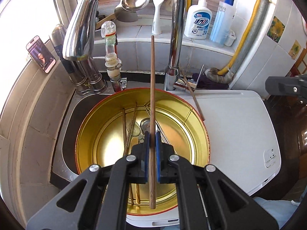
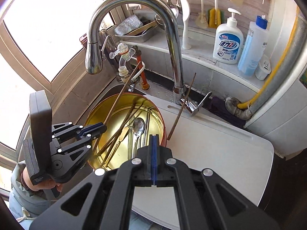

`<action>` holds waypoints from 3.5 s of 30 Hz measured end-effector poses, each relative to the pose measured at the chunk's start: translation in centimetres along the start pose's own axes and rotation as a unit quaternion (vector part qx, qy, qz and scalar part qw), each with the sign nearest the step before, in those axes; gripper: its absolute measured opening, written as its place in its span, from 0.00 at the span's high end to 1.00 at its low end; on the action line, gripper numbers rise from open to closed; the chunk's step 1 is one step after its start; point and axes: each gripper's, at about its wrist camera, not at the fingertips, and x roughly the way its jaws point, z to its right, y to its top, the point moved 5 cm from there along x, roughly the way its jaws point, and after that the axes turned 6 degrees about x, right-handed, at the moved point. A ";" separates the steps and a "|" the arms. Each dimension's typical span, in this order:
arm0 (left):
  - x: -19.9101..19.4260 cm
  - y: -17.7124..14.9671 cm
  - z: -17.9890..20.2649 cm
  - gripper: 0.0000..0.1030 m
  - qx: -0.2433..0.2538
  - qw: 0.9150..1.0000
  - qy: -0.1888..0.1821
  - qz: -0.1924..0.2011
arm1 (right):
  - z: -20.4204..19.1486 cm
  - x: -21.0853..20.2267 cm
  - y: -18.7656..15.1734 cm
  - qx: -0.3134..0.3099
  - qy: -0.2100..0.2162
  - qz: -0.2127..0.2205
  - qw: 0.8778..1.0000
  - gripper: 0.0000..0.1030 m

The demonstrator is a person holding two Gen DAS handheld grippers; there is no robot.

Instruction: Organize utensils

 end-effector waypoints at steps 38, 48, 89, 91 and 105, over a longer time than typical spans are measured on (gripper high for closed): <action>4.5 -3.5 -3.2 0.28 -0.042 0.998 -0.011 -0.053 | 9.3 17.1 1.6 0.183 -0.008 -0.094 0.979 0.28; 5.9 -3.4 -2.9 0.28 -0.068 0.995 -0.050 -0.055 | 9.8 22.1 3.8 0.217 0.005 -0.106 0.970 0.35; 9.4 1.1 5.5 0.28 -0.040 0.990 -0.123 -0.048 | 9.2 25.9 6.7 0.203 0.042 -0.126 0.970 0.56; 9.5 1.1 5.4 0.28 -0.041 0.990 -0.123 -0.049 | 9.1 25.9 6.9 0.202 0.048 -0.130 0.970 0.63; 8.9 1.0 5.5 0.28 -0.042 0.989 -0.138 -0.038 | 8.6 14.8 5.6 0.160 0.042 -0.043 0.985 0.93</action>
